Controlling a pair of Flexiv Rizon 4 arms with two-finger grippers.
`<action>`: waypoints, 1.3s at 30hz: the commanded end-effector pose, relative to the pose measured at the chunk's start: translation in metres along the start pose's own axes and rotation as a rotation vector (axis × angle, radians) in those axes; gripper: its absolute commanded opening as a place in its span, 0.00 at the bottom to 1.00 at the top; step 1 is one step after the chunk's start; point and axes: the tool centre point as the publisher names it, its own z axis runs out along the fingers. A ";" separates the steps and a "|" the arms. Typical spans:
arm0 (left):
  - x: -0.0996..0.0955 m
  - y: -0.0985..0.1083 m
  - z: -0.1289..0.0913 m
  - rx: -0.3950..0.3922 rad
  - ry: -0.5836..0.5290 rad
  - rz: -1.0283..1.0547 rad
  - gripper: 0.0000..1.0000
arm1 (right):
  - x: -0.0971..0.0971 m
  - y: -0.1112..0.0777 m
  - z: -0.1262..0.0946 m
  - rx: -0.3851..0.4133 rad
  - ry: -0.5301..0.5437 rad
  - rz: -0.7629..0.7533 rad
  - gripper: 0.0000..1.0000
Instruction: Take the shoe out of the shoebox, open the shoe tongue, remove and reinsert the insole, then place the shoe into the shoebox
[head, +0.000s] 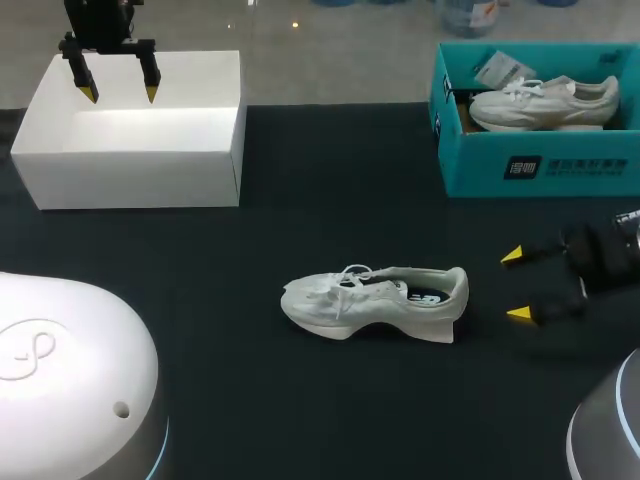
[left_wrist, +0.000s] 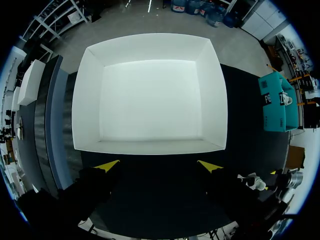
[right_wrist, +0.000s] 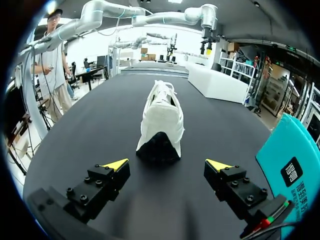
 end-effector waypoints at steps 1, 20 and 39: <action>0.000 0.000 0.000 0.000 0.000 0.000 1.00 | 0.008 -0.003 -0.003 0.001 -0.024 -0.008 1.00; 0.000 0.000 0.000 0.000 0.000 0.000 1.00 | 0.004 -0.003 -0.004 0.012 -0.022 -0.020 1.00; 0.000 0.000 0.000 0.000 0.000 0.000 1.00 | -0.005 0.009 0.054 -0.067 -0.014 0.066 1.00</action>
